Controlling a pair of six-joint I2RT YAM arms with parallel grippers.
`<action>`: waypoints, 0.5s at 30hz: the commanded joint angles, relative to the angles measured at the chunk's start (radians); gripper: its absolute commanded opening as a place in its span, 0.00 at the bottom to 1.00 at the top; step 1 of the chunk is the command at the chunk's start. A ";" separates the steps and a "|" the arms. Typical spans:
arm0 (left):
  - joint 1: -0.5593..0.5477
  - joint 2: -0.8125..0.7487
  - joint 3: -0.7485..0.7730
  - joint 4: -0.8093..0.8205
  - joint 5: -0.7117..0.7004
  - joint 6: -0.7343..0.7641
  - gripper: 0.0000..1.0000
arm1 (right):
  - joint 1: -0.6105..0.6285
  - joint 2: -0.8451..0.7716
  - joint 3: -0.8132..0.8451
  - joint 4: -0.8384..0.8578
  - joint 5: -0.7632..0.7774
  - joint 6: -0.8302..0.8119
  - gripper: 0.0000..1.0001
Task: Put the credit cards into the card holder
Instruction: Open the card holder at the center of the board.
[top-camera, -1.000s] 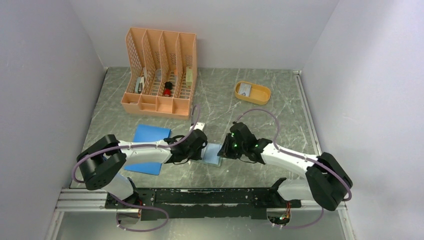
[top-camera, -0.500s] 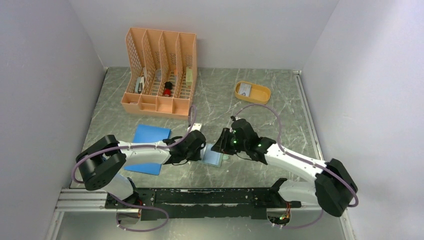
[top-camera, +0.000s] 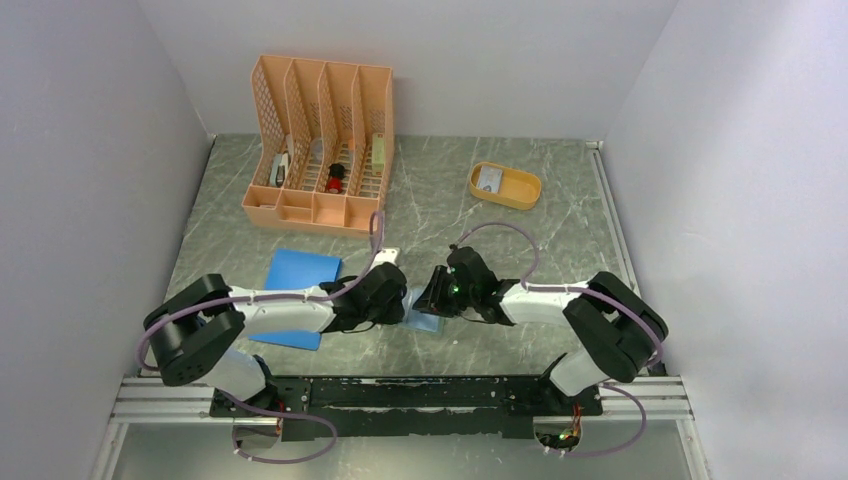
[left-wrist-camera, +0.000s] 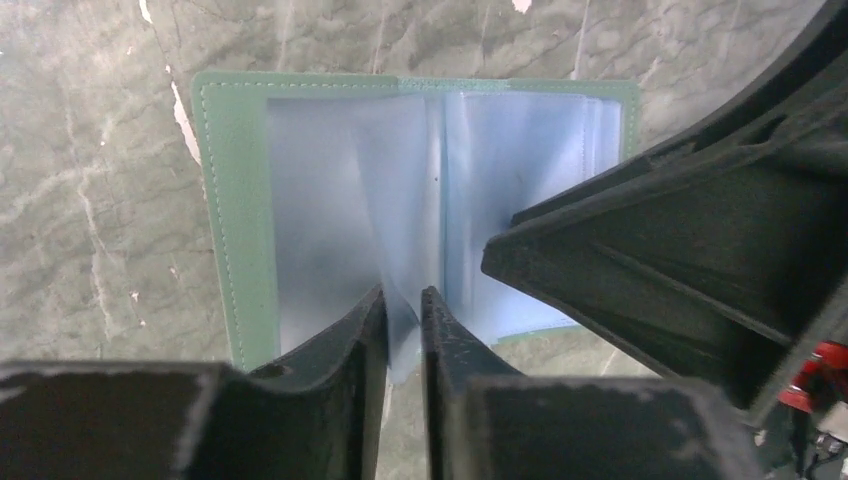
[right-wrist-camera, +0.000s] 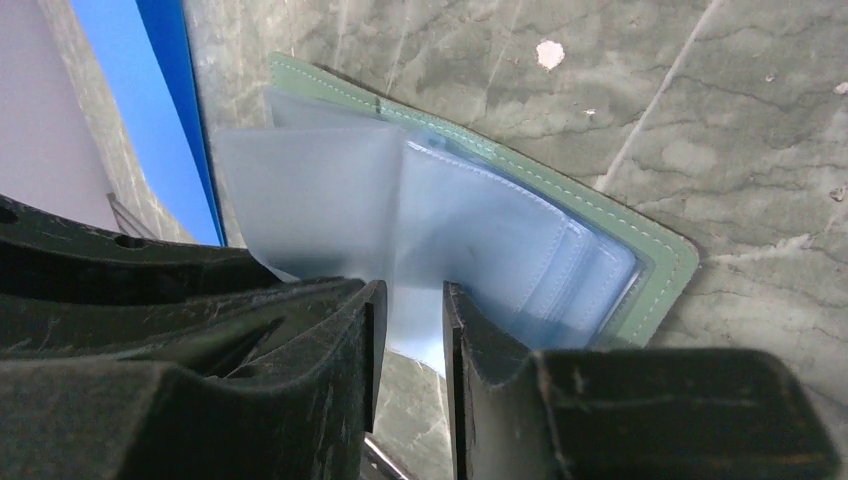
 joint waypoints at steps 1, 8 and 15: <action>0.000 -0.066 -0.005 -0.020 -0.007 -0.009 0.31 | 0.003 0.034 -0.045 0.004 0.041 -0.022 0.31; 0.000 -0.207 0.010 -0.164 -0.081 -0.004 0.58 | 0.003 0.022 -0.041 -0.046 0.078 -0.066 0.31; 0.000 -0.348 0.050 -0.154 -0.047 0.106 0.57 | 0.003 0.012 -0.018 -0.080 0.098 -0.106 0.31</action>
